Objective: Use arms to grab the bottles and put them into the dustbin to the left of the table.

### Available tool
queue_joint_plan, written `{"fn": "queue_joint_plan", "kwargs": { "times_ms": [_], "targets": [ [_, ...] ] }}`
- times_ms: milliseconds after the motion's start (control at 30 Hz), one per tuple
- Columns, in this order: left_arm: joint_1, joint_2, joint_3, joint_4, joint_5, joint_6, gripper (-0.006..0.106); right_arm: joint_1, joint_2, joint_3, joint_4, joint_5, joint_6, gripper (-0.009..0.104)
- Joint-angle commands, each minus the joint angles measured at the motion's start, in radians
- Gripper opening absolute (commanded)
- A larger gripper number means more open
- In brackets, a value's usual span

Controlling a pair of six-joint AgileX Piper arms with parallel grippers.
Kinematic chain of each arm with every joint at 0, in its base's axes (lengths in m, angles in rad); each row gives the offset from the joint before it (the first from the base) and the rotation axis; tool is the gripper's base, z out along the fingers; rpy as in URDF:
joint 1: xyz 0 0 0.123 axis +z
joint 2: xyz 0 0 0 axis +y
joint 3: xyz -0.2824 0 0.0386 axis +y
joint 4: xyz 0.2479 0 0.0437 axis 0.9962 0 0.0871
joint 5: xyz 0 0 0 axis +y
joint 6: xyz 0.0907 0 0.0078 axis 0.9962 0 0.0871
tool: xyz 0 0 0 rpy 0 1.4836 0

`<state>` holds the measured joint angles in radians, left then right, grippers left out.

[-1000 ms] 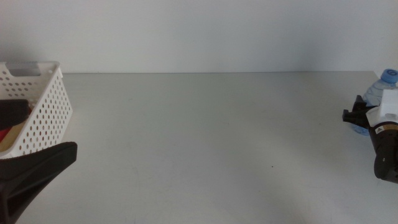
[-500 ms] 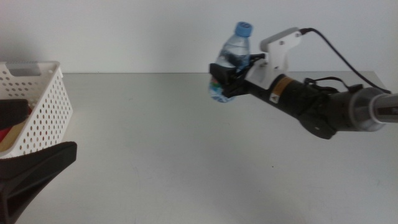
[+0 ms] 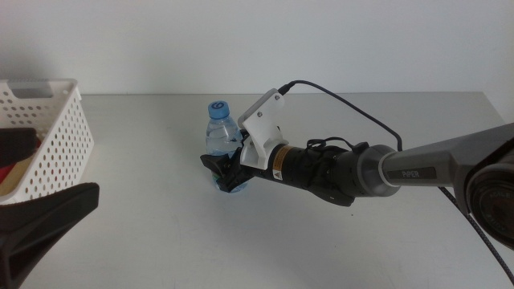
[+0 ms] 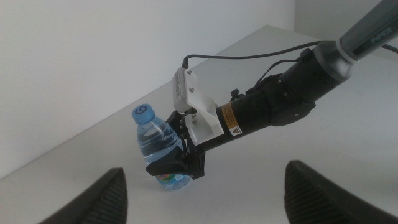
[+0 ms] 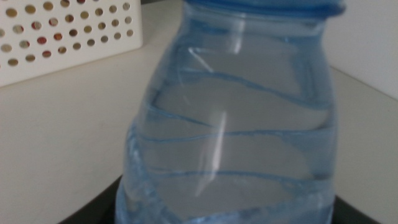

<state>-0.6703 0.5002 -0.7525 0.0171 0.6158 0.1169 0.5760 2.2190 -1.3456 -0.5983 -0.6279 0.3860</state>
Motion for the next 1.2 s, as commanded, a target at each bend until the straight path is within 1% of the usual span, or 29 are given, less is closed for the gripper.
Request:
{"fn": "queue_joint_plan", "kwargs": {
  "times_ms": [0,100,200,267,433,500,567,633,700,800,900,967,1000,1067,1167],
  "targets": [
    [-0.007,0.007,-0.029,-0.001,-0.077,-0.015,0.083,0.005,-0.076,-0.043,0.037,-0.103,-0.053,-0.001],
    [-0.007,0.007,-0.029,-0.001,-0.077,-0.015,0.083,0.006,-0.071,-0.043,0.038,-0.093,-0.069,0.003],
    [-0.007,0.007,-0.029,-0.001,-0.077,-0.015,0.083,0.006,-0.07,-0.037,0.039,-0.091,-0.045,0.013],
    [-0.007,0.007,-0.029,-0.001,-0.077,-0.015,0.083,0.006,-0.07,-0.025,0.038,-0.093,-0.011,0.023],
    [-0.007,0.007,-0.029,-0.001,-0.077,-0.015,0.083,0.005,-0.09,0.044,0.021,-0.093,0.049,0.059],
    [-0.007,0.007,-0.029,-0.001,-0.077,-0.015,0.083,0.001,-0.125,0.089,0.019,-0.091,0.049,0.07],
    [-0.007,0.007,-0.029,-0.001,-0.077,-0.015,0.083,-0.005,-0.181,0.143,0.018,-0.093,0.068,0.078],
    [-0.007,0.007,-0.029,-0.001,-0.077,-0.015,0.083,-0.015,-0.25,0.198,0.004,-0.091,0.093,0.082],
    [-0.007,0.007,-0.029,-0.001,-0.077,-0.015,0.083,-0.022,-0.319,0.245,-0.008,-0.089,0.12,0.082],
    [-0.007,0.007,-0.029,-0.001,-0.077,-0.015,0.083,-0.029,-0.438,0.307,-0.054,-0.044,0.197,0.082],
    [-0.007,0.007,-0.029,-0.001,-0.077,-0.015,0.083,-0.029,-0.573,0.353,-0.129,0.063,0.299,0.082],
    [-0.007,0.007,-0.029,-0.001,-0.077,-0.015,0.083,-0.029,-0.675,0.376,-0.215,0.153,0.421,0.082],
    [-0.007,0.007,-0.029,-0.001,-0.077,-0.015,0.083,-0.029,-0.729,0.381,-0.265,0.192,0.492,0.082],
    [-0.007,0.007,-0.029,-0.001,-0.077,-0.015,0.083,-0.029,-0.835,0.389,-0.399,0.251,0.63,0.082],
    [-0.007,0.007,-0.029,-0.001,-0.077,-0.015,0.083,-0.029,-0.962,0.402,-0.582,0.281,0.811,0.08]
  ]
}}
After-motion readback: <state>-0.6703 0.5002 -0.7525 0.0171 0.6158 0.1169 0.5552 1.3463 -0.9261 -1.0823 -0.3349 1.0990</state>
